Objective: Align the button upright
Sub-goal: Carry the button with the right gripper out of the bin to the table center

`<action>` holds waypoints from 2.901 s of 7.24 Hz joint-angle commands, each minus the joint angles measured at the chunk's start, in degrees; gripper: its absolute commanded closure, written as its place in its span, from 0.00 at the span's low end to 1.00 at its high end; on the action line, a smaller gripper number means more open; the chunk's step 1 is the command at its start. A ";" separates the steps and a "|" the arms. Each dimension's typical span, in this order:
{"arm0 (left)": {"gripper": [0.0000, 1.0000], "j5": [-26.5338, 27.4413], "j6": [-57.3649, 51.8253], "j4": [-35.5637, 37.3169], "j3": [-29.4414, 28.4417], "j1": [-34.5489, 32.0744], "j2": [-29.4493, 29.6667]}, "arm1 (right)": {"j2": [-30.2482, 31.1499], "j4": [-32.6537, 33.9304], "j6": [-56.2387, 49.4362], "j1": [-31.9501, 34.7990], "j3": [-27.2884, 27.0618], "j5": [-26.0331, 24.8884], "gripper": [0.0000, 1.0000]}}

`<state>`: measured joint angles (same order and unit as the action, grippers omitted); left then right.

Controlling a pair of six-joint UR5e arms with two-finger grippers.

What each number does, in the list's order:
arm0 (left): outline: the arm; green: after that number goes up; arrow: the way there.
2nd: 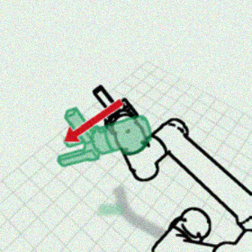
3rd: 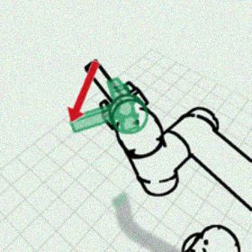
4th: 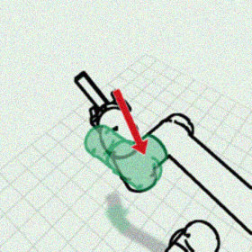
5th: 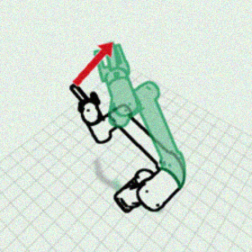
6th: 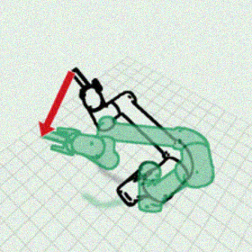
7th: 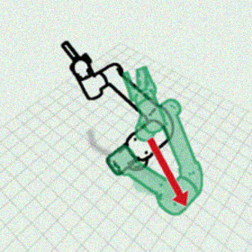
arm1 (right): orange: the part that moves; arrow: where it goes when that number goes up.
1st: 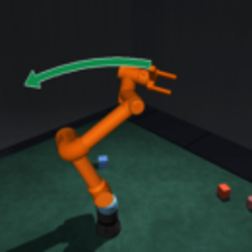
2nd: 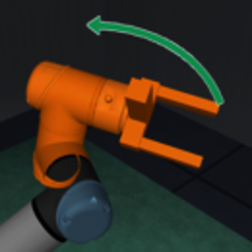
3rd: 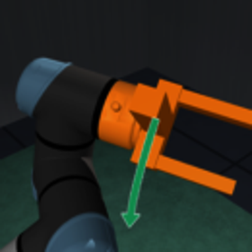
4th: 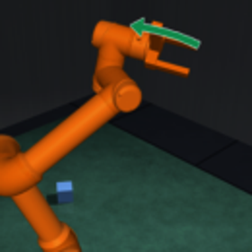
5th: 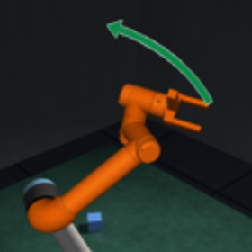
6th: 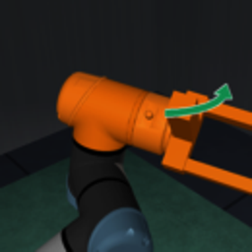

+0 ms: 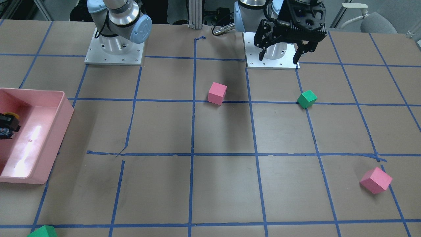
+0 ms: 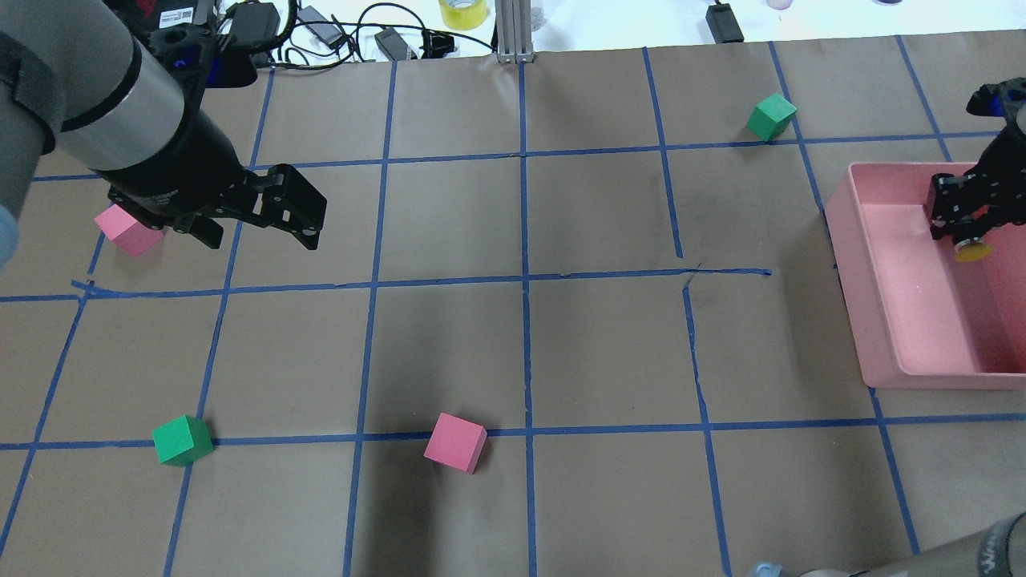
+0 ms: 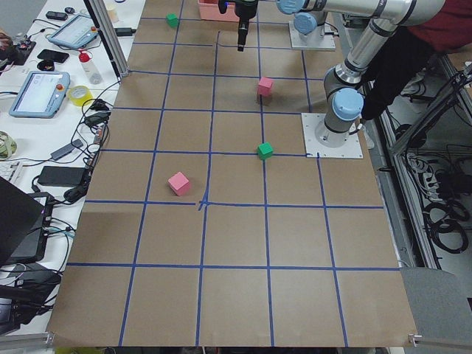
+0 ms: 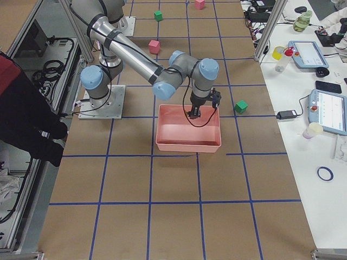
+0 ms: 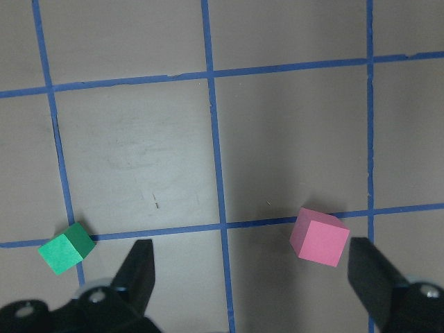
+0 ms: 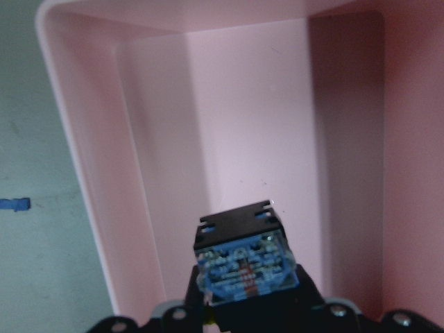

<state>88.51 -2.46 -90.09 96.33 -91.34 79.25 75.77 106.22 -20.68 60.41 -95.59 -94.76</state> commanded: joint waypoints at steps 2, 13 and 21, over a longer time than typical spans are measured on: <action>0.00 0.08 0.00 0.00 0.00 -0.06 -0.06 | 1.14 -4.26 10.32 15.47 7.78 -1.21 1.00; 0.00 0.09 0.09 0.00 0.00 -0.06 -0.06 | -14.85 14.36 46.61 44.70 7.70 7.66 1.00; 0.00 0.17 0.09 -0.09 0.00 -0.06 -0.15 | -23.73 24.13 51.53 48.04 10.24 12.05 1.00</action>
<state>88.66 -2.37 -90.18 96.33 -91.41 79.10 53.43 129.80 30.77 108.42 -86.43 -83.36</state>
